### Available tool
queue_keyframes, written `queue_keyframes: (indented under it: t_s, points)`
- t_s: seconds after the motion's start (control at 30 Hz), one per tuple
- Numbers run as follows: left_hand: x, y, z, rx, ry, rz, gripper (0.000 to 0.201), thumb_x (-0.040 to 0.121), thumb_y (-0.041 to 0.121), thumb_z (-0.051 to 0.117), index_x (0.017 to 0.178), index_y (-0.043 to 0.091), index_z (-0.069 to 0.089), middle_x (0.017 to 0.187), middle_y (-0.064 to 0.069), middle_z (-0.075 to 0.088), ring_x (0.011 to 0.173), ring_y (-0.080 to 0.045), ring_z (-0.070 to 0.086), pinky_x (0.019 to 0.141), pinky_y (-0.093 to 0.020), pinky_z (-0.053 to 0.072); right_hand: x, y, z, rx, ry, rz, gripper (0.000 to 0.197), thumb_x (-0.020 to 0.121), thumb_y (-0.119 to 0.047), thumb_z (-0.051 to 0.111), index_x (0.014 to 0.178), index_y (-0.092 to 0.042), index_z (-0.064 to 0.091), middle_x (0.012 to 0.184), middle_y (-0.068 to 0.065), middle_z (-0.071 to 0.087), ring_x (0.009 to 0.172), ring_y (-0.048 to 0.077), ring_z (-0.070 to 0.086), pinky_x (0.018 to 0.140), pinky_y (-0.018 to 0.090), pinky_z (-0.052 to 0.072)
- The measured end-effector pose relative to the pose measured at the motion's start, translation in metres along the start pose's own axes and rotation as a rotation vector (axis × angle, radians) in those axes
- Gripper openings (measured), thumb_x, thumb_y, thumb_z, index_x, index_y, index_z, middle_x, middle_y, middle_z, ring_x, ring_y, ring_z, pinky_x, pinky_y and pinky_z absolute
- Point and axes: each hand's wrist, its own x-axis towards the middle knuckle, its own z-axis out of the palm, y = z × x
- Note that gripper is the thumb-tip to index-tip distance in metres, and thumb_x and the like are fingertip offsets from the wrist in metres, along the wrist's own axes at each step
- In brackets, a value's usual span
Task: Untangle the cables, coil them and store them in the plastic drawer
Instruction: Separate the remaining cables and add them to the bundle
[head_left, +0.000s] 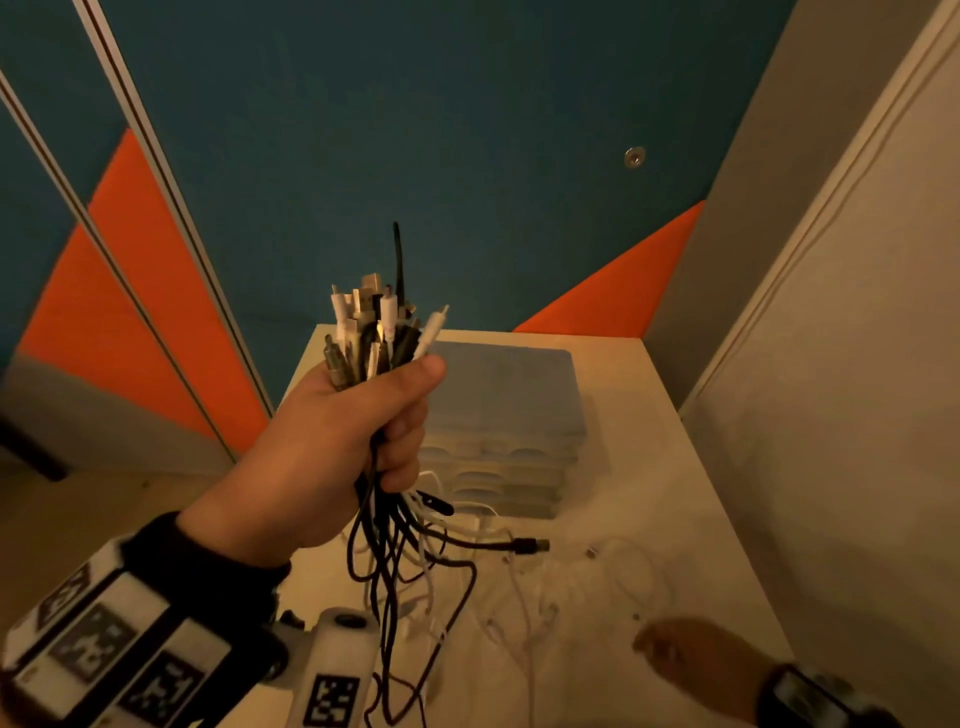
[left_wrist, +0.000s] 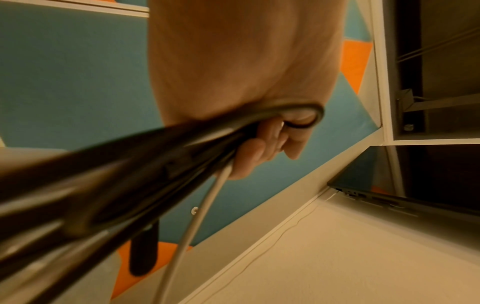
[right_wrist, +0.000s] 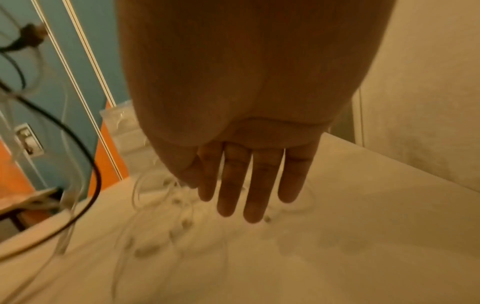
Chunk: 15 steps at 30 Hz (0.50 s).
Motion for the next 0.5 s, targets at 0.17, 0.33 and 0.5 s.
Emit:
queue_keyframes:
  t_s: [0.17,0.33,0.5]
  points:
    - [-0.009,-0.01,-0.013,0.007,0.034,0.002,0.03,0.073,0.033,0.072,0.065,0.02,0.046,0.057,0.0,0.03,0.04,-0.01,0.027,0.041,-0.022,0.028,0.066,-0.075,-0.024,0.132,0.268,-0.091,0.019,0.092,-0.022,0.056,0.105,-0.025,0.07,0.105,-0.003,0.07,0.099,0.012,0.064,0.084,0.016,0.043]
    - [-0.017,-0.017,-0.027,-0.014,0.112,-0.021,0.031,0.074,0.03,0.074,0.064,0.02,0.046,0.056,0.001,0.03,0.039,-0.01,0.027,0.041,-0.023,0.027,0.131,-0.147,0.004,0.197,0.231,-0.082,0.028,0.094,-0.02,0.05,0.115,-0.017,0.067,0.117,0.005,0.068,0.108,0.02,0.062,0.09,0.025,0.045]
    - [-0.018,-0.031,-0.033,0.012,0.195,-0.047,0.03,0.082,0.024,0.067,0.06,0.022,0.047,0.055,0.0,0.029,0.041,-0.013,0.024,0.042,-0.024,0.025,0.182,-0.162,0.021,0.104,0.171,0.158,0.034,0.099,-0.029,0.039,0.118,-0.01,0.06,0.126,0.013,0.061,0.114,0.03,0.058,0.093,0.034,0.045]
